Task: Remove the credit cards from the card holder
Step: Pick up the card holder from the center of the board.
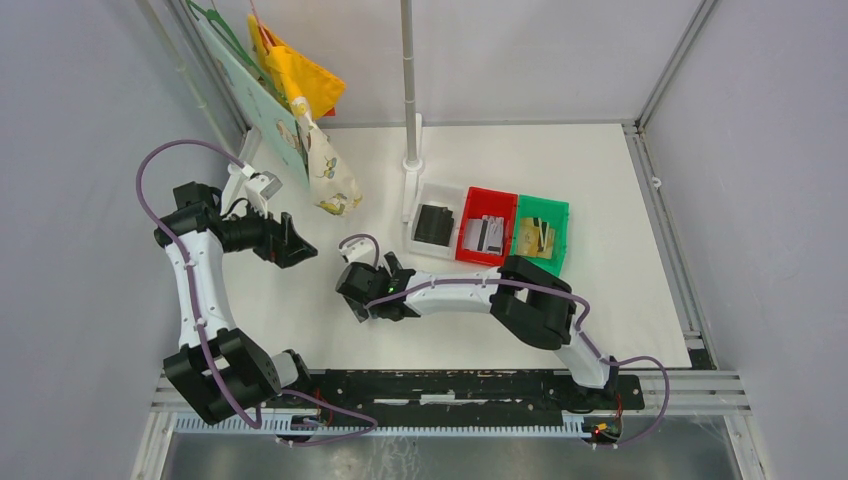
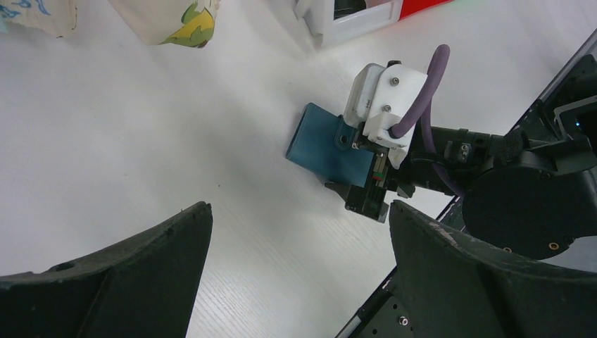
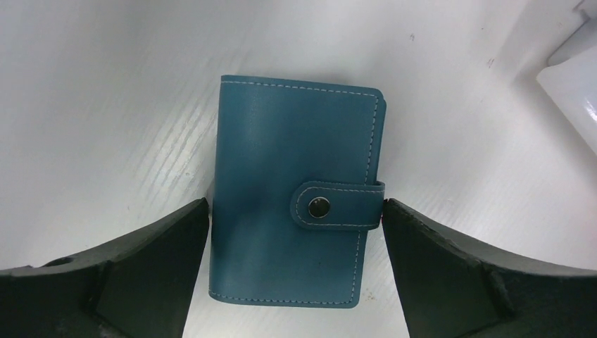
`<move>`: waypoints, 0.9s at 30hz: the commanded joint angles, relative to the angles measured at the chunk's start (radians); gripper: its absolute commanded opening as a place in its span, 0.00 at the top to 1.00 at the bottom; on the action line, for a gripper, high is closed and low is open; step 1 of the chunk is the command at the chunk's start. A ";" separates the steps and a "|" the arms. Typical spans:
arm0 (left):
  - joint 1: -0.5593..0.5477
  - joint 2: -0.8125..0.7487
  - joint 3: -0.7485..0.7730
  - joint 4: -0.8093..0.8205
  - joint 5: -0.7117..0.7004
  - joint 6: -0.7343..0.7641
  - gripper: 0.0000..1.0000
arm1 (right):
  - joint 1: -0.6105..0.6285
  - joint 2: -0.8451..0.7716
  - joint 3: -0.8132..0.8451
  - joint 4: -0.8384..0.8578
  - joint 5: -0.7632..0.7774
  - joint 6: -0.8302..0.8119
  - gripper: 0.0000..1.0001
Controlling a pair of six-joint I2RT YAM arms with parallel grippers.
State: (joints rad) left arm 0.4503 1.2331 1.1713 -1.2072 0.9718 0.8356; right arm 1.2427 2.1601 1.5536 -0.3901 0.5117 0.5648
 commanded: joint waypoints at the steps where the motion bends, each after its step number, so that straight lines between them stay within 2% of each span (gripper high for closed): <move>1: 0.004 -0.010 0.029 -0.008 0.059 0.036 0.00 | 0.003 -0.017 -0.058 0.050 -0.050 0.001 0.02; 4: 0.003 -0.012 0.019 -0.009 0.071 0.032 0.00 | 0.003 -0.022 -0.074 0.063 -0.070 0.006 0.02; 9: -0.018 -0.020 -0.050 -0.003 0.112 -0.005 0.00 | 0.002 -0.039 -0.113 0.062 -0.073 0.026 0.08; 12: -0.073 -0.052 -0.102 0.038 0.083 -0.036 0.00 | 0.003 -0.077 -0.180 0.094 -0.077 0.039 0.12; 15: -0.167 -0.105 -0.160 0.170 0.008 -0.154 0.00 | 0.003 -0.135 -0.272 0.174 -0.088 0.036 0.19; 19: -0.318 -0.127 -0.195 0.289 -0.083 -0.312 0.00 | 0.002 -0.198 -0.365 0.272 -0.098 0.025 0.35; 21: -0.352 -0.115 -0.186 0.297 -0.094 -0.338 0.00 | 0.001 -0.214 -0.375 0.285 -0.099 0.014 0.41; 27: -0.403 -0.044 -0.155 0.306 -0.083 -0.405 0.01 | 0.002 -0.312 -0.470 0.382 -0.073 -0.017 0.46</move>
State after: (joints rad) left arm 0.0849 1.1595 0.9768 -0.9615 0.9073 0.5369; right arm 1.2415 1.9305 1.1568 -0.0532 0.4301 0.5838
